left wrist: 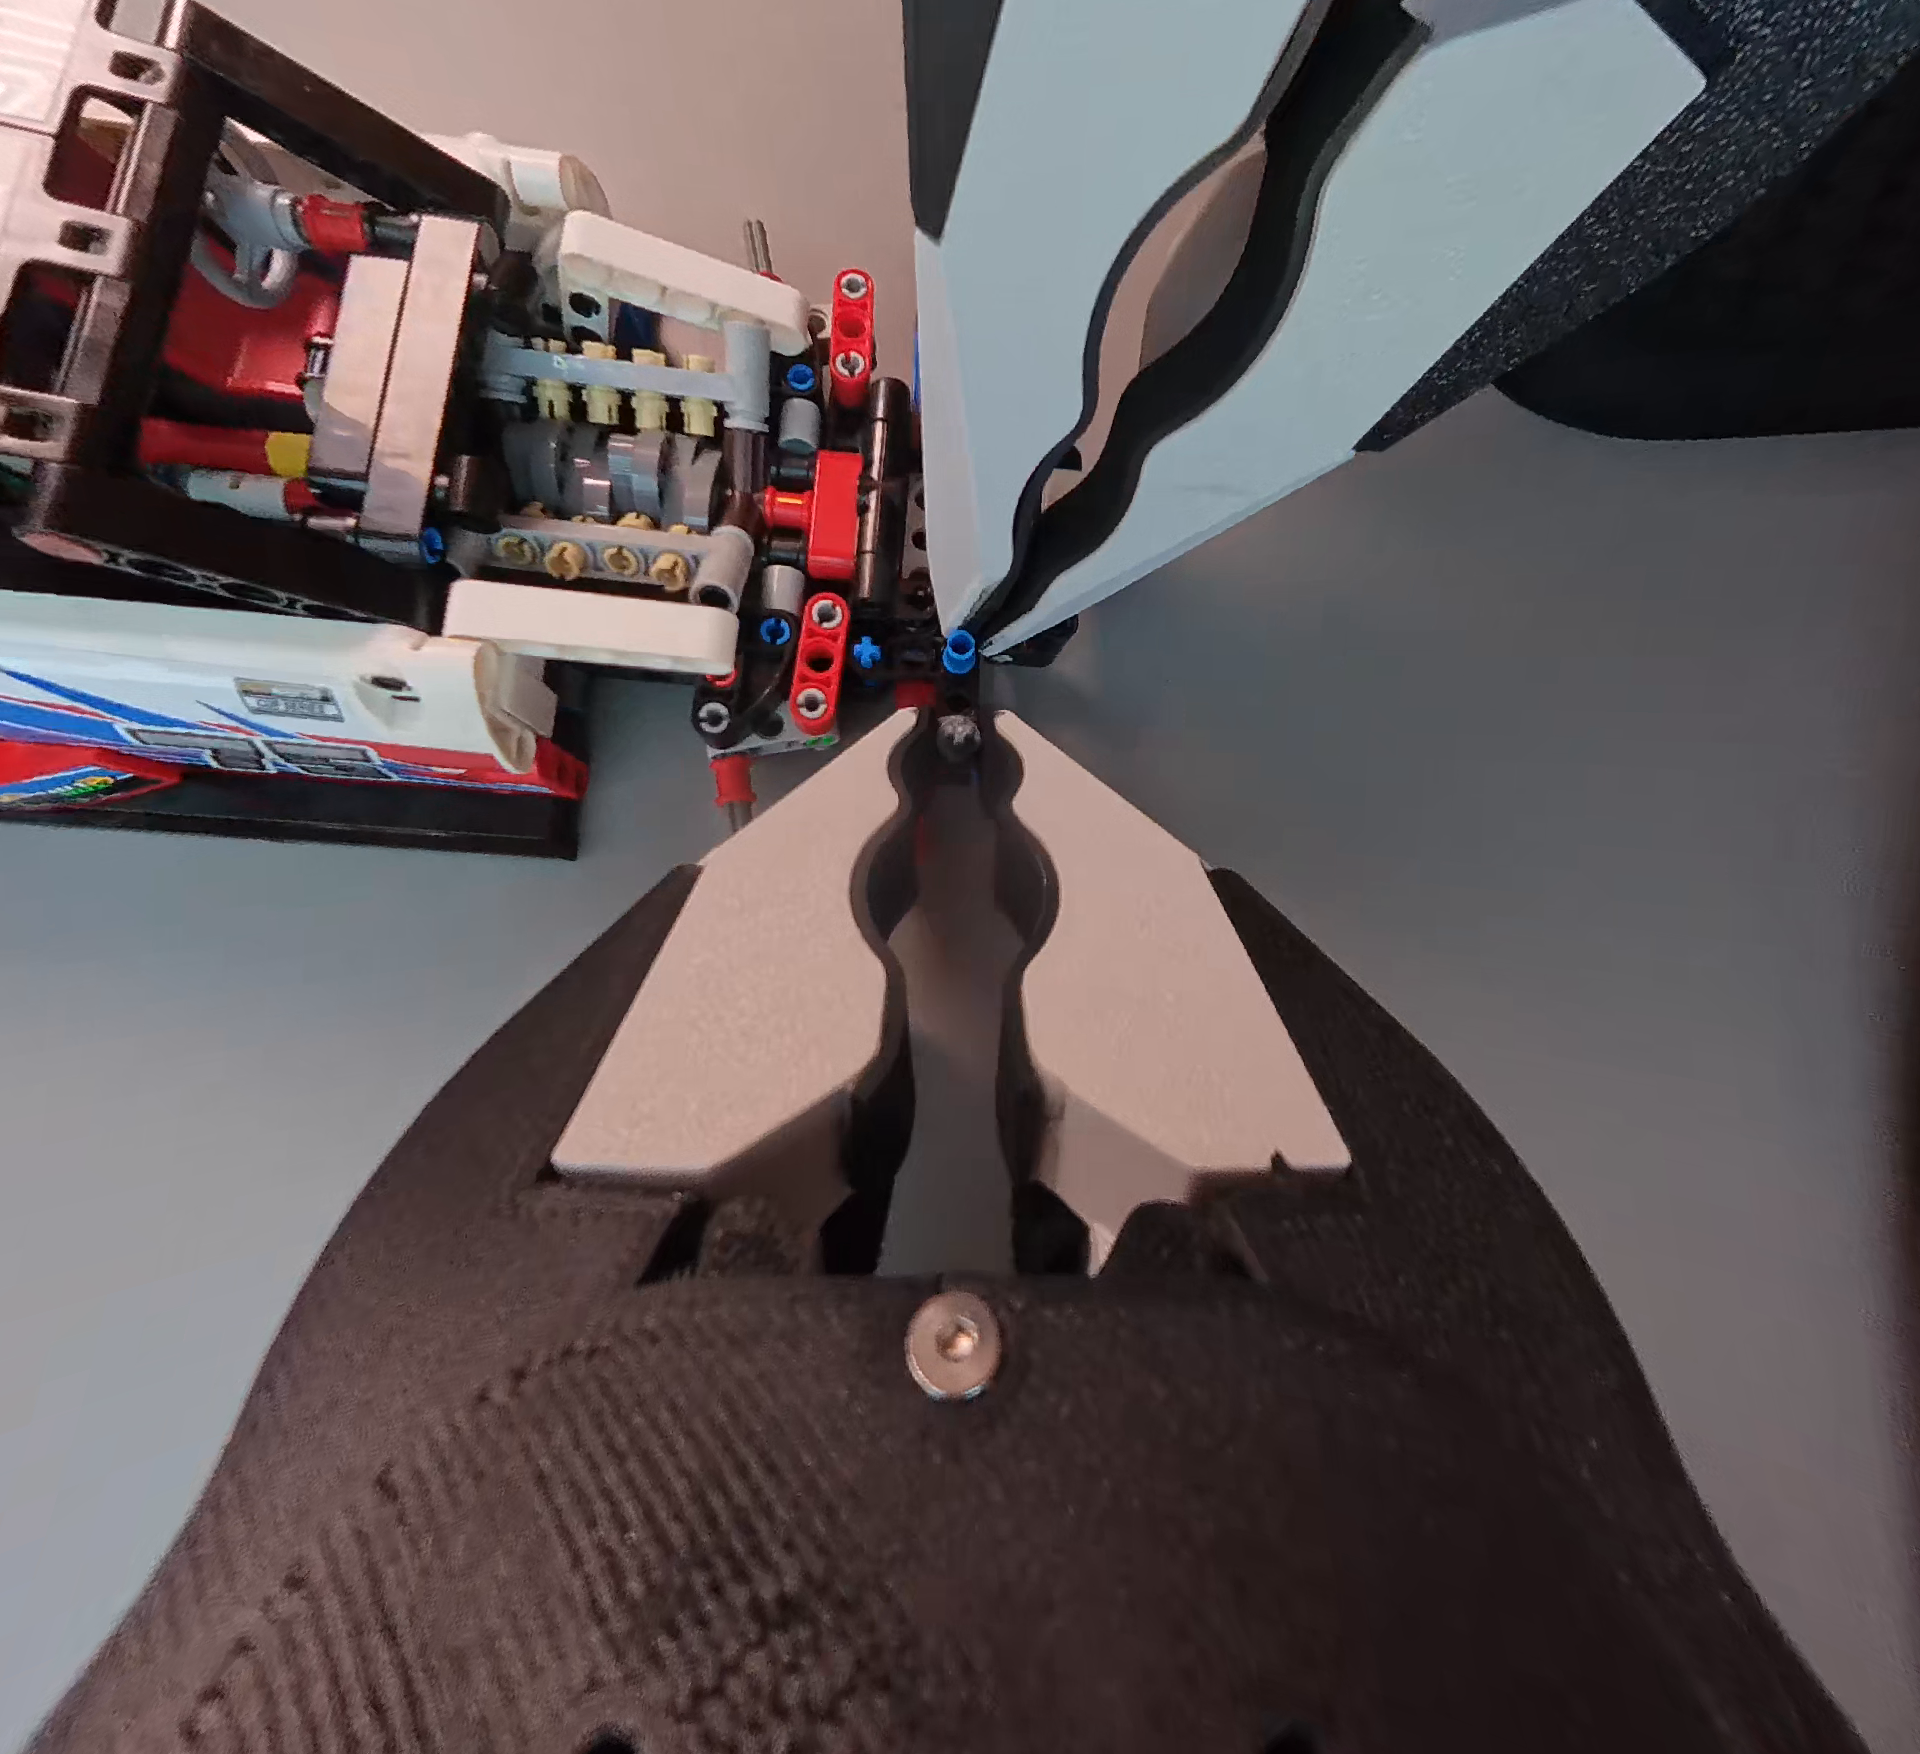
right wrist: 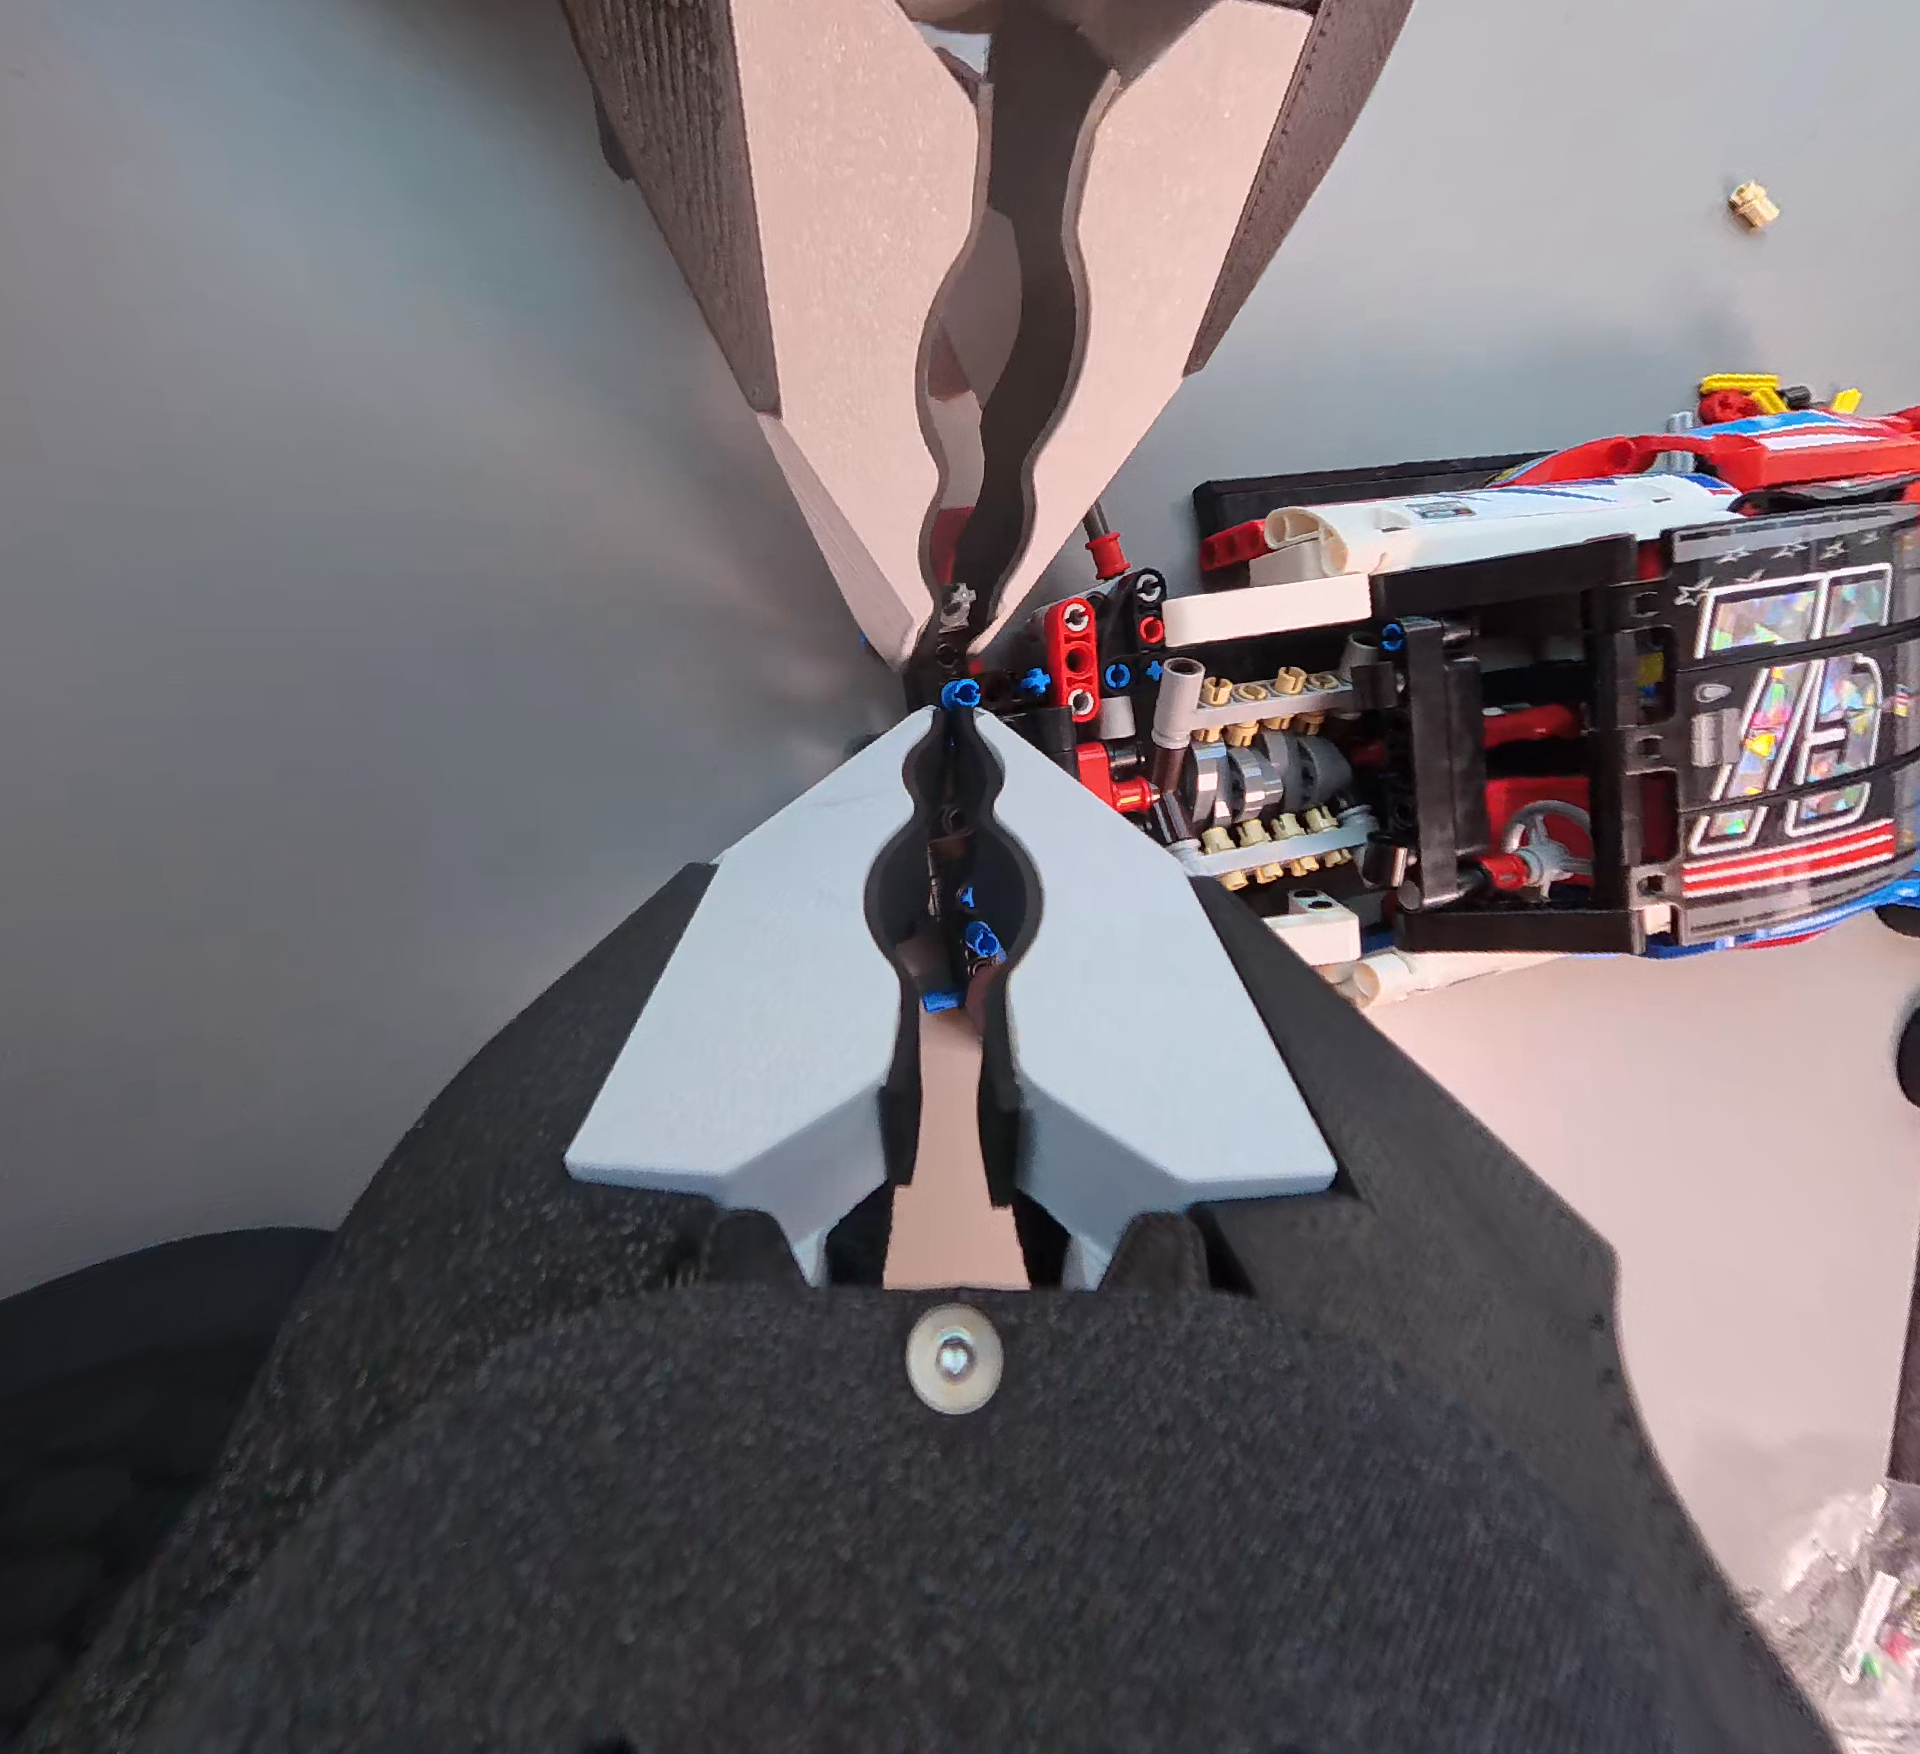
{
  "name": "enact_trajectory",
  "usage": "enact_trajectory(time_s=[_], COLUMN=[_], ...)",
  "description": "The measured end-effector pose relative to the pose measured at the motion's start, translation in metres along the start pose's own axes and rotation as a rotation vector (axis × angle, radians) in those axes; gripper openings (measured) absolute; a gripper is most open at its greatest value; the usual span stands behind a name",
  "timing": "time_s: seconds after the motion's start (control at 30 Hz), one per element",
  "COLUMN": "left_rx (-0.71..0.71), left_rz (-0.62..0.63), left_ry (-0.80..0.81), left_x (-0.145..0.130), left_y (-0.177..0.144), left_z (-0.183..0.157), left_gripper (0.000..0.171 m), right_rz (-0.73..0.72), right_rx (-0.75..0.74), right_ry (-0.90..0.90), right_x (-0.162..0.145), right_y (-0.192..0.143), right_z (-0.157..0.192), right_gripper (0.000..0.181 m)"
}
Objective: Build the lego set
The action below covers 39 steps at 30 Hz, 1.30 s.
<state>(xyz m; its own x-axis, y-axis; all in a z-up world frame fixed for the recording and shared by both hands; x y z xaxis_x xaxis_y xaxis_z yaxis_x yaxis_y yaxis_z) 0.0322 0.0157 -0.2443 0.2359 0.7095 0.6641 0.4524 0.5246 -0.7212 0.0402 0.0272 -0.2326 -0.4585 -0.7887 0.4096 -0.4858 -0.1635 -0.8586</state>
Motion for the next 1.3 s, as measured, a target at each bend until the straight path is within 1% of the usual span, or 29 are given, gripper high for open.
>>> enact_trajectory(time_s=[0.23,0.33,0.4,0.47,0.67,0.77,0.8,0.83,0.87,0.97,1.07,1.13,1.3], left_rx=[-0.105,-0.115,-0.116,-0.120,-0.116,-0.093,-0.081,-0.072,-0.067,-0.065,-0.054,-0.047,-0.020], left_rz=[0.094,0.111,0.121,0.124,0.081,0.062,0.062,0.067,0.072,0.073,0.070,0.075,0.084], left_ry=[-0.026,-0.021,-0.030,-0.045,-0.091,-0.084,-0.071,-0.060,-0.055,-0.052,-0.045,-0.036,-0.012], left_x=[-0.001,-0.001,-0.001,-0.001,0.000,0.000,0.000,0.000,0.000,0.000,0.000,0.001,0.001], left_y=[0.000,0.000,0.000,0.000,0.000,0.000,0.001,0.001,0.001,0.001,0.001,0.001,0.002], left_z=[0.001,0.001,0.001,0.001,0.001,0.001,0.001,0.001,0.001,0.001,0.001,0.001,0.001], left_gripper=[0.006,0.007,0.007,0.006,0.007,0.006,0.006,0.006,0.006,0.006,0.006,0.006,0.006], right_rz=[0.030,0.038,0.018,0.001,0.000,0.043,0.070,0.095,0.118,0.150,0.137,0.142,0.175], right_rx=[0.062,0.068,0.097,0.124,0.129,0.055,0.042,0.055,0.061,0.034,-0.010,-0.011,-0.026], right_ry=[0.040,0.046,0.074,0.086,0.080,0.010,-0.012,-0.019,-0.022,-0.036,-0.024,-0.038,-0.079], right_x=[0.000,0.000,0.000,0.000,0.000,0.001,0.002,0.003,0.004,0.004,0.008,0.010,0.003], right_y=[0.001,0.000,0.000,0.000,0.000,-0.001,-0.001,-0.002,-0.002,-0.002,-0.010,-0.012,0.003], right_z=[-0.001,-0.001,-0.001,-0.001,-0.001,-0.001,0.002,0.006,0.009,0.007,0.000,-0.001,-0.002], right_gripper=[0.000,0.000,0.000,0.000,0.000,0.000,0.004,0.013,0.019,0.017,0.020,0.021,0.010])
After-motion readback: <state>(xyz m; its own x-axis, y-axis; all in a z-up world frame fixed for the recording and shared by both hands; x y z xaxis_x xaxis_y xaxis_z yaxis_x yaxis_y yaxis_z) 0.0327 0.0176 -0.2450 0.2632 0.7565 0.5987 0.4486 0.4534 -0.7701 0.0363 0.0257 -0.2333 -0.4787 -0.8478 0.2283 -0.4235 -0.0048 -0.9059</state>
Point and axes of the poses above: each gripper's, where its closed fingertips meet, y out along the fingers, x out of its top, z = x × y across the jaws, the point moved 1 cm from there along -y, back along the fingers, and after that the axes turned 8 degrees about -y, right-handed, at the moved point
